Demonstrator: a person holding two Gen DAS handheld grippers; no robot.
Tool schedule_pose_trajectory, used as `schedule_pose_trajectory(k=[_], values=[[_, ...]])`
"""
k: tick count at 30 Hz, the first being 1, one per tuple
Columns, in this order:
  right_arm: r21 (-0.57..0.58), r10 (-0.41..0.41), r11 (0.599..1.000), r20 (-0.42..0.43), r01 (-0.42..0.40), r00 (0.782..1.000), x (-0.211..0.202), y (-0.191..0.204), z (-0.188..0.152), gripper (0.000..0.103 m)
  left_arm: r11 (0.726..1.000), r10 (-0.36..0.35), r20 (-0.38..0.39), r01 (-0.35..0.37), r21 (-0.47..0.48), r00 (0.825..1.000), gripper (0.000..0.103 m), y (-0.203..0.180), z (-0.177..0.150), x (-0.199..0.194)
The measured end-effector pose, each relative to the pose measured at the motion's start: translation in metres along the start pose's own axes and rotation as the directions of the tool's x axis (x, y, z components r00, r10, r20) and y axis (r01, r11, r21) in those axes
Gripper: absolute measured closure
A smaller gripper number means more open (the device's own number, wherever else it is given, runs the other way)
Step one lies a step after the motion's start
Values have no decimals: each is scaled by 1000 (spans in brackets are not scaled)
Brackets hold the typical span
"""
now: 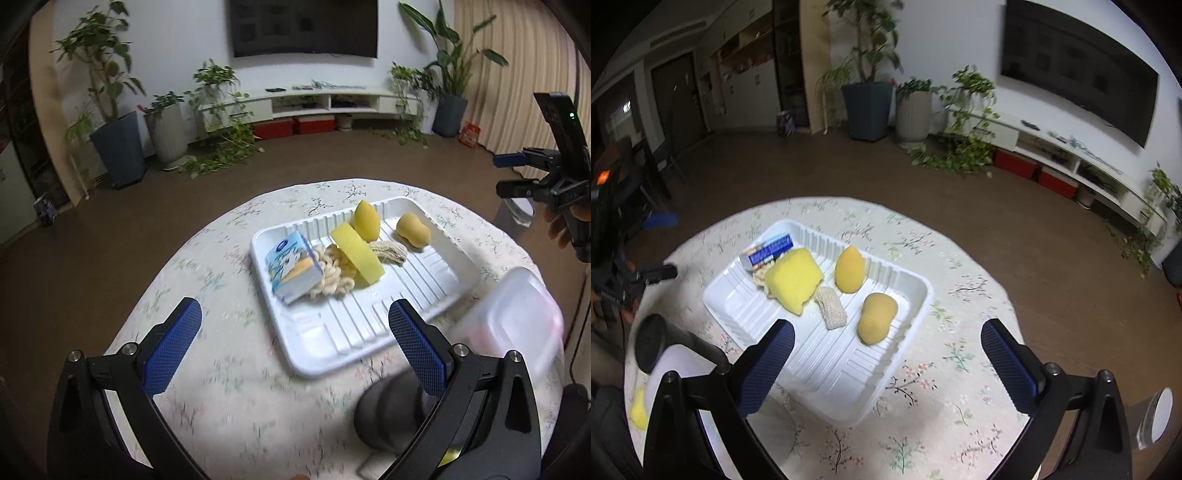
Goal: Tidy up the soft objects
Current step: 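Withdraw both grippers from the tray back toward the remaining items, then grasp the yellow rectangular sponge with the left gripper while the right gripper grasps the green cloth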
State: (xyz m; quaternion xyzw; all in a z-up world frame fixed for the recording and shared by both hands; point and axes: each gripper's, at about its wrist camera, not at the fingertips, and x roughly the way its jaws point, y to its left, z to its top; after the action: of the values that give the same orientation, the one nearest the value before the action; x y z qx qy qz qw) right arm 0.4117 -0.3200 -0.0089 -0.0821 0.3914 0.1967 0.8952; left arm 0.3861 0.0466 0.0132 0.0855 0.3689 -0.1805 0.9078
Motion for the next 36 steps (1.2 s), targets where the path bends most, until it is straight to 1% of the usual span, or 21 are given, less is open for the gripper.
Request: schedule_pose_trajectory(k=[4,7,11,16,19,21,25,29,32,36], values=[[32,2,999,29,-3,1000,-25,1,-15,0,997,18,24,-17,-70,1000,0,6,-23,-28],[38,11,999,35,-12,999,-38,10,-34,0,994,24,29,-21,-106,999,0,7,-42,-45],[59,33,998,35,-35,999,-52,28,-69,0,993,46,38,-42,-110,998,0,-1,-65,-66],[82,55,995,20,-57,998,-62,55,-113,0,987,53,54,-45,-153,997,0,-11,-94,-92],[122,90,988,20,-92,996,-69,73,-141,0,988,61,66,-51,-147,996,0,-25,-109,-105],[149,103,983,21,-105,994,-73,83,-156,0,987,44,75,-32,-158,996,0,-34,-121,-113],[207,134,969,20,-135,991,-80,105,-187,0,985,33,76,-20,-172,997,0,-56,-143,-122],[239,133,962,8,-131,991,-83,126,-212,0,982,20,60,-8,-189,998,0,-74,-160,-122],[251,126,960,8,-124,992,-83,140,-223,0,985,9,46,-1,-174,999,0,-93,-167,-117],[236,100,967,-3,-96,995,-74,158,-228,0,986,-11,37,17,-165,999,0,-116,-174,-109]])
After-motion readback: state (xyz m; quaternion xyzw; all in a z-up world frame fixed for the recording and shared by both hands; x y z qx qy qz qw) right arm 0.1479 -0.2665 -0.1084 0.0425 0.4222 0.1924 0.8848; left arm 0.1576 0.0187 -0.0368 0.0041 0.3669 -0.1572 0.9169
